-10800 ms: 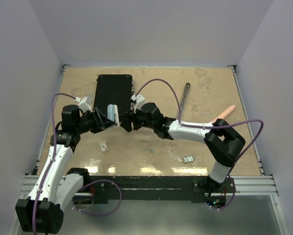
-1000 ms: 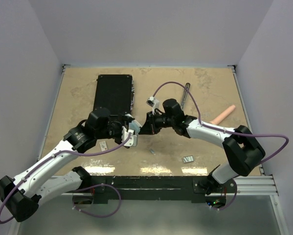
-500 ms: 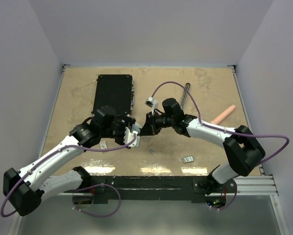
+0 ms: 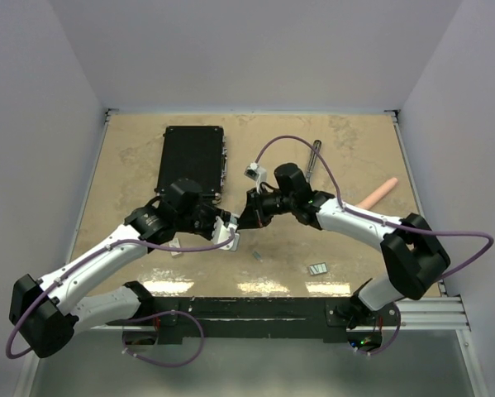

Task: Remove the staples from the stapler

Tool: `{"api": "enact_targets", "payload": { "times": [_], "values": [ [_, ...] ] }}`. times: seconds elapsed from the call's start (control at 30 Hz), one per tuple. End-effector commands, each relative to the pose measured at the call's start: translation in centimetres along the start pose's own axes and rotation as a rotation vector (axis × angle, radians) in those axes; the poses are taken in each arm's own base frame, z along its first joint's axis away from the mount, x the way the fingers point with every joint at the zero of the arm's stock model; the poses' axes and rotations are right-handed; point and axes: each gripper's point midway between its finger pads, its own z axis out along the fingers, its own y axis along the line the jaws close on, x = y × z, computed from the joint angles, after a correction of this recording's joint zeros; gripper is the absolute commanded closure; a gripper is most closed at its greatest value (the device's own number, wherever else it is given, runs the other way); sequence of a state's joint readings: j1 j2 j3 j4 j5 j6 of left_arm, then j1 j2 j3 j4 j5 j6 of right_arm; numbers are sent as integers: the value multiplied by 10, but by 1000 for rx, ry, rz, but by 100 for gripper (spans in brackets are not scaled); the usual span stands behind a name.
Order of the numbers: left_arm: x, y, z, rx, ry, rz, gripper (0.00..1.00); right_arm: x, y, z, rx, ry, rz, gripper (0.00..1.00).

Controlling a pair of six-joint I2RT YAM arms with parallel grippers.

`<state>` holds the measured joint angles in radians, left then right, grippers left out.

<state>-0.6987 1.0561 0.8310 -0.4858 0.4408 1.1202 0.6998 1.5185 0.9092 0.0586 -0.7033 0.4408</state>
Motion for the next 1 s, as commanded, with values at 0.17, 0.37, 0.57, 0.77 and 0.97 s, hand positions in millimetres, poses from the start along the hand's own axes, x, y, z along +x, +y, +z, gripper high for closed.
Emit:
{"api": "enact_targets", "payload": {
  "times": [0.17, 0.37, 0.57, 0.77, 0.97],
  "values": [
    [-37, 8, -17, -15, -118, -75, 100, -24, -30, 4, 21, -67, 5, 100],
    [-56, 4, -28, -80, -232, -121, 100, -17, -52, 18, 51, -65, 46, 96],
    [-62, 9, -40, -193, -291, -191, 100, -16, -64, 27, 51, -68, 86, 85],
    [-65, 27, -55, -372, -368, -377, 100, -26, -66, 33, 43, -99, 107, 81],
    [-81, 33, -66, -441, -502, -408, 100, -20, -74, 38, 52, -81, 121, 80]
  ]
}}
